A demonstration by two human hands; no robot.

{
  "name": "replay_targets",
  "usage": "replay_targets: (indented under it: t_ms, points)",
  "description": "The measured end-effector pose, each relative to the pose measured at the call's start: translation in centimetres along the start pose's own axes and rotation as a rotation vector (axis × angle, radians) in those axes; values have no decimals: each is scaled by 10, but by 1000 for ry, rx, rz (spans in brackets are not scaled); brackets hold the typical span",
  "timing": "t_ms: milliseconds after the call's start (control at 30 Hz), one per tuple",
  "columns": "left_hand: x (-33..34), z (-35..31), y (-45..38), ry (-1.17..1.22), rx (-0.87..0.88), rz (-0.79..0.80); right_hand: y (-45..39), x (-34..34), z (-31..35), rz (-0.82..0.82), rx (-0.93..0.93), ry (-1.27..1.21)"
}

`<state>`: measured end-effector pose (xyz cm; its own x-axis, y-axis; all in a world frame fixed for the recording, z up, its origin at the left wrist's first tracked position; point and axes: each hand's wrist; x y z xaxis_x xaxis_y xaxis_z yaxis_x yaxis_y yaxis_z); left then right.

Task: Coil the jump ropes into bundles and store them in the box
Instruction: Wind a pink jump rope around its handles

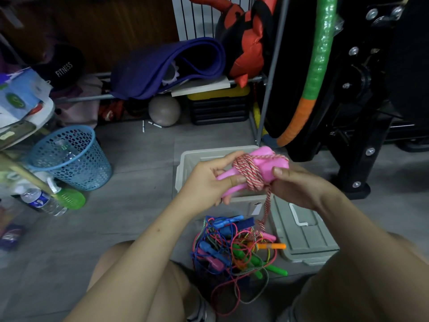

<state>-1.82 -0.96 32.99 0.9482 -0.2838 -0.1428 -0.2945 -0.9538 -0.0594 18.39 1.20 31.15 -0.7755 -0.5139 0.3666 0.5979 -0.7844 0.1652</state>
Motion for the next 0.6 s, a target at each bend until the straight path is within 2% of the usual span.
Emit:
replay_targets:
  t_ms: [200,400,600]
  points:
    - [-2,3,-5,-27,-1,-68,-7,15,-17,-57,-91,96]
    - [-4,11,-5,-150,49,-67,-10,19,-22,-241,-103,310]
    - [-3,14,-5,-194,38,-85,-4,25,-14,-308,-116,326]
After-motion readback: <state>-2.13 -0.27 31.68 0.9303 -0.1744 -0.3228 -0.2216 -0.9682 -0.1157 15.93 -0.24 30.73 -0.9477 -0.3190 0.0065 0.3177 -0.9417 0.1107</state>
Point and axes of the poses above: each hand's wrist, its own y-axis away from the middle knuckle, its own x-axis out of the palm, z = x × y, and after that the axes turned 5 degrees about x, right-handed
